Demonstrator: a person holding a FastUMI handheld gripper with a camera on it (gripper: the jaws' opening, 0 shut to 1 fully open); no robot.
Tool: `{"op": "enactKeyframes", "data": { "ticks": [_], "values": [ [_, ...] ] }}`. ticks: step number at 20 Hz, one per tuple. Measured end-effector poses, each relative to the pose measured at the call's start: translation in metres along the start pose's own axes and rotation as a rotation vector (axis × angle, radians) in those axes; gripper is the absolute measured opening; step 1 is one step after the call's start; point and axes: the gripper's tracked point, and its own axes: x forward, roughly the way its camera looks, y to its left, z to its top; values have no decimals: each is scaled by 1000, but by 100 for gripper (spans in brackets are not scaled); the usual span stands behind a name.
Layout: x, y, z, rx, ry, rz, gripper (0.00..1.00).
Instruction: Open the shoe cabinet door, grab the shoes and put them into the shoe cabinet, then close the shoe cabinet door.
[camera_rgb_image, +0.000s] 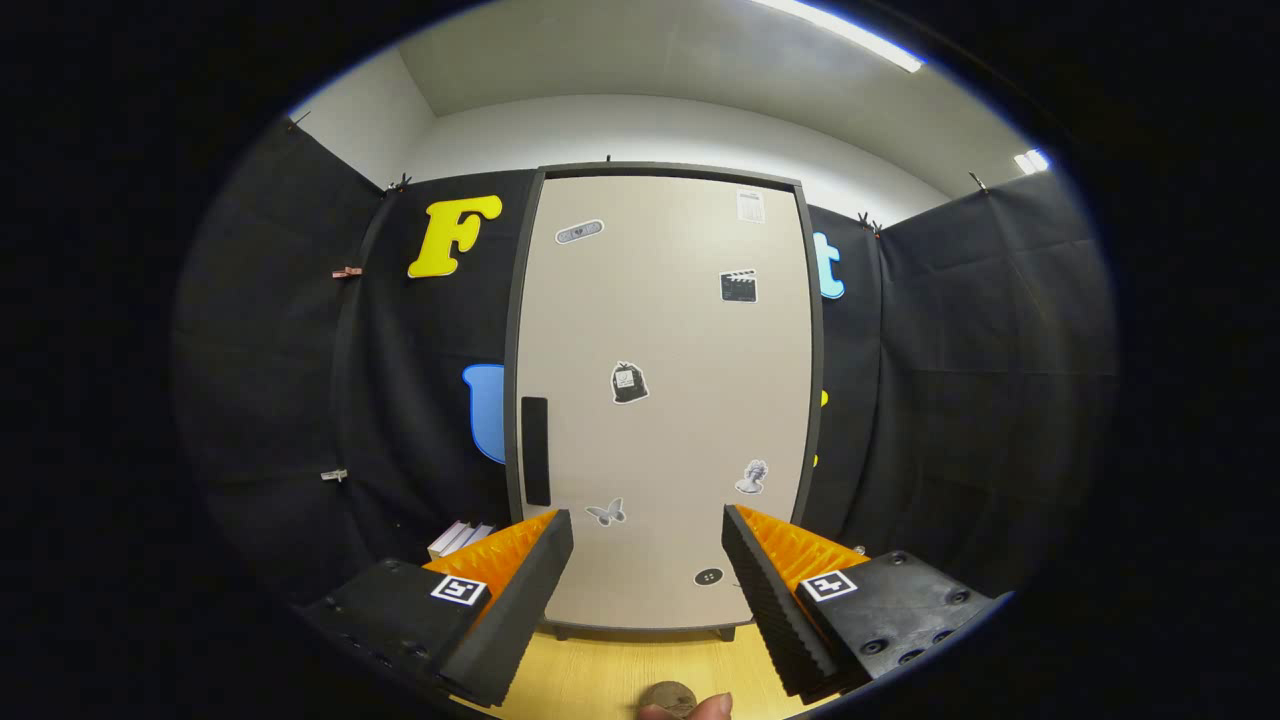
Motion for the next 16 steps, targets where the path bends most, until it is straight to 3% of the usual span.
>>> {"op": "enactKeyframes", "data": {
  "ticks": [8, 16],
  "values": [
    [37, 48, 20, 56, -29, 47, 97],
    [123, 102, 2, 60, 3, 62, 98]
  ]
}}
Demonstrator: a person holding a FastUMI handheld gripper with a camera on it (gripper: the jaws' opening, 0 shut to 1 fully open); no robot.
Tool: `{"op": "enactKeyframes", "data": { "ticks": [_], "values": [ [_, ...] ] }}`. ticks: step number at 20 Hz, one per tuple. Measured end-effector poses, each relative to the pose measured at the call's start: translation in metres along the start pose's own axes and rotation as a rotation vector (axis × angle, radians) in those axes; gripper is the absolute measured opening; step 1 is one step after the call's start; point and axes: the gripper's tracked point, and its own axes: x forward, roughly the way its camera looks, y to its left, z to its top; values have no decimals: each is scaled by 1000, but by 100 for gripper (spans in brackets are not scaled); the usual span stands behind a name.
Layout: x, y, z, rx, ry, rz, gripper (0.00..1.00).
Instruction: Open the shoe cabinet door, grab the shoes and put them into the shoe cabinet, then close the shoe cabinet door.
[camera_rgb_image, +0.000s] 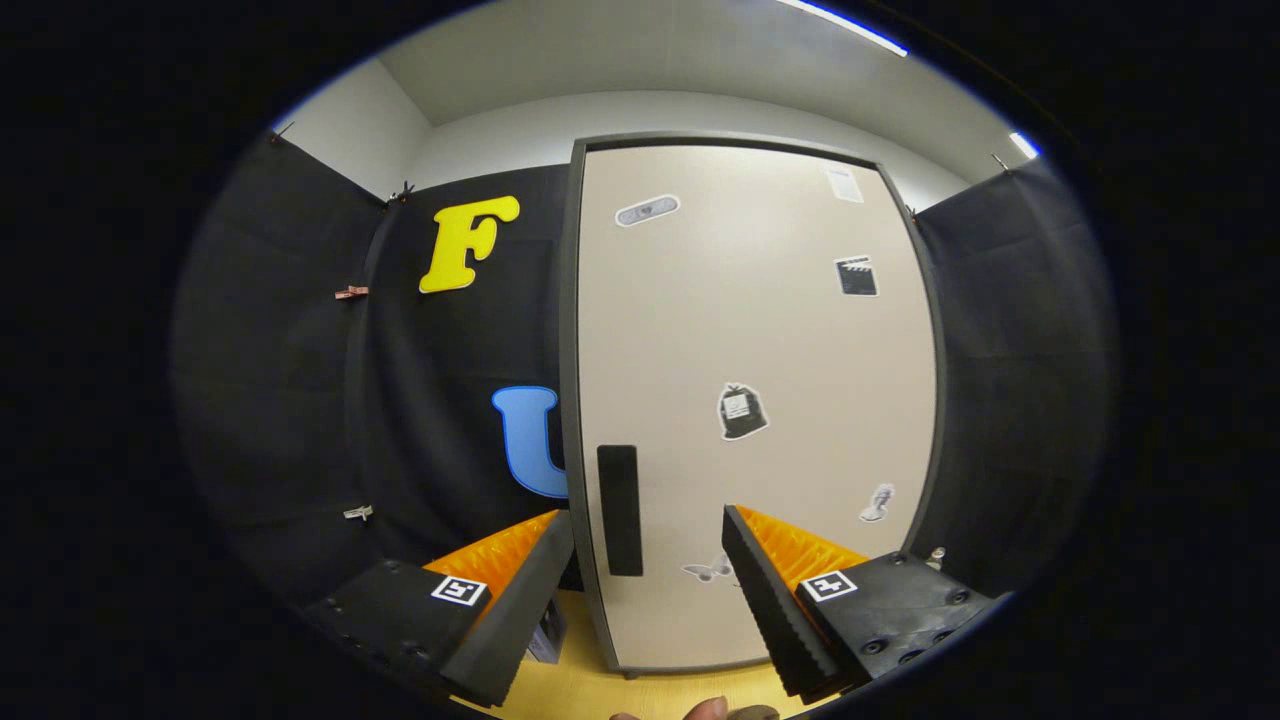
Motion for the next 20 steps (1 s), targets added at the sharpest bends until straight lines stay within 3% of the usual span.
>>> {"op": "enactKeyframes", "data": {
  "ticks": [5, 7, 10, 12, 13, 14, 15, 20],
  "values": [
    [54, 10, -29, -4, 42, -11, 97],
    [72, 9, -39, -10, 52, -21, 83],
    [90, 5, -53, -11, 87, -53, 81],
    [91, 8, -47, -7, 42, -67, 56],
    [91, 9, -47, -20, 41, -69, 49],
    [102, 4, -42, -24, 38, -88, 49],
    [92, 7, -48, -22, 35, -88, 35],
    [89, 8, -49, -22, 68, -35, 23]
  ]
}}
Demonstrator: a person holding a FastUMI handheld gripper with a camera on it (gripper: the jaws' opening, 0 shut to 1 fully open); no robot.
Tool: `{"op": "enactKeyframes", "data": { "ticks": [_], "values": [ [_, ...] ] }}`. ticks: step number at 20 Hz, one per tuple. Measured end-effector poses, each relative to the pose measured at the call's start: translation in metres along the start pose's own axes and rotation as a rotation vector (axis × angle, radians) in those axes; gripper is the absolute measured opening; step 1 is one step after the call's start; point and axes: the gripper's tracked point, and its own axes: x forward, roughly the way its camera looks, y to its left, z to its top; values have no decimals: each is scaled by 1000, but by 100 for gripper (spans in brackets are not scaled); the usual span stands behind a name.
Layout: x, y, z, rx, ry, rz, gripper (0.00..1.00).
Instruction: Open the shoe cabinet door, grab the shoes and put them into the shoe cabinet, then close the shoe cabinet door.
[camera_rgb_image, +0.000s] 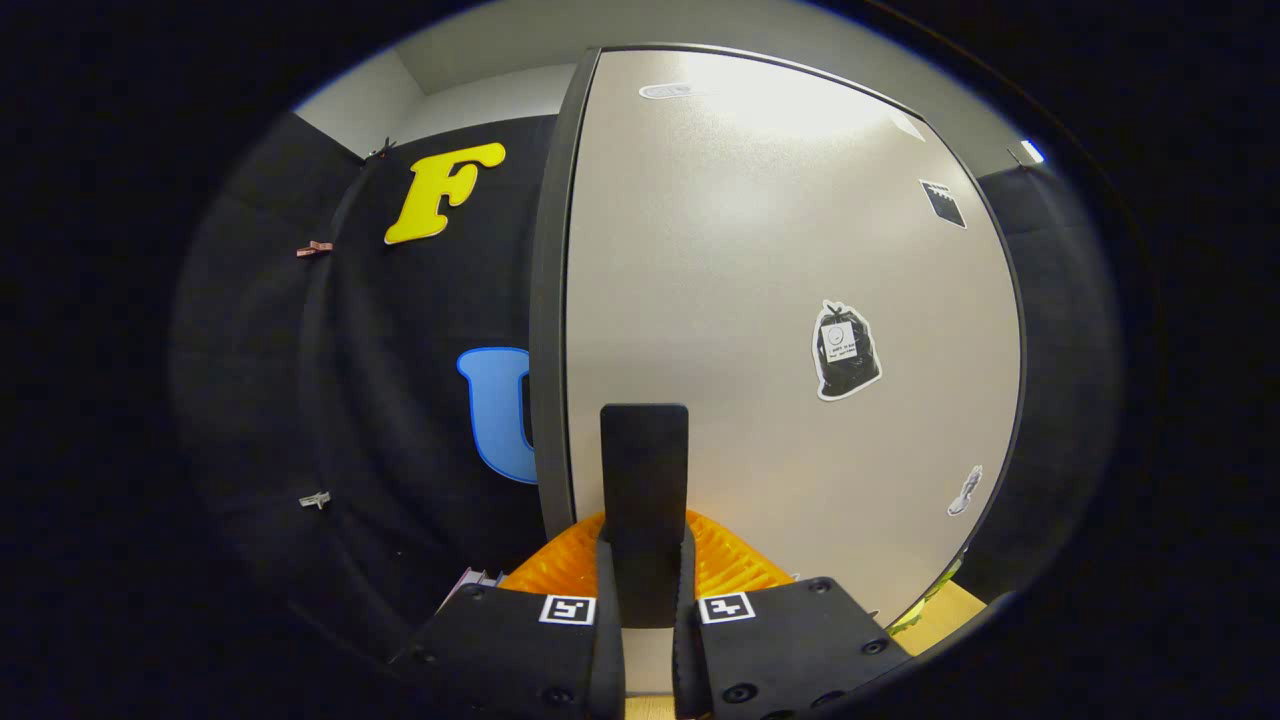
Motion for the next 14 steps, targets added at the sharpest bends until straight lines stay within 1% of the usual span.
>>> {"op": "enactKeyframes", "data": {
  "ticks": [5, 9, 12, 14],
  "values": [
    [-23, 1, 3, 13, -1, 41, 22],
    [-55, -4, 6, 8, -38, 51, 22],
    [-83, -8, 10, 28, -37, 80, 22],
    [-98, -19, 11, 25, -34, 97, 22]
  ]
}}
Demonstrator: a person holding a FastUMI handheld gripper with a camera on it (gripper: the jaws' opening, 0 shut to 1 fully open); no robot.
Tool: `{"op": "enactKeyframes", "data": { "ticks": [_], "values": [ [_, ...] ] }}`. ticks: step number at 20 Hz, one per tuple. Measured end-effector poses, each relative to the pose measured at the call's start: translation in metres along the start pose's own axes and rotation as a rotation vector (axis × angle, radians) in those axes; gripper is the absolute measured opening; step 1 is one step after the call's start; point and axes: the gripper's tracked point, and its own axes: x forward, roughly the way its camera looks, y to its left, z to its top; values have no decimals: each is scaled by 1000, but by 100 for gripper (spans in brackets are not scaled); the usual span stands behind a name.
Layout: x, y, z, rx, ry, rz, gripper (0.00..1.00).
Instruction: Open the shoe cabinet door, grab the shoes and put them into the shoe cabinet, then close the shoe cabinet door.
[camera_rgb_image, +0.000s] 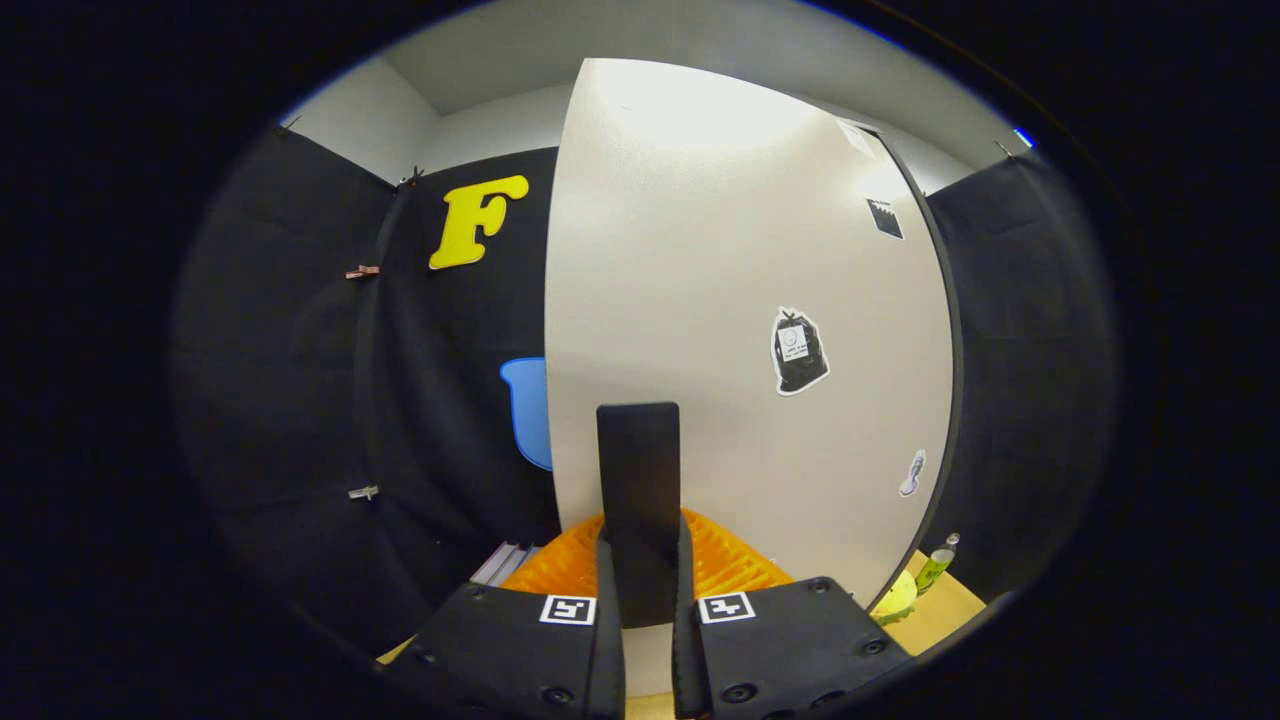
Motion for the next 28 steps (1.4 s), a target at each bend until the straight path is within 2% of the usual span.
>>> {"op": "enactKeyframes", "data": {
  "ticks": [6, 15, 20, 28],
  "values": [
    [-55, -26, 7, 21, -7, 25, 22],
    [-124, -93, 13, 12, -10, 44, 22],
    [-144, -125, 14, 0, -16, -1, 21],
    [-165, -176, -1, 65, 33, -95, 21]
  ]
}}
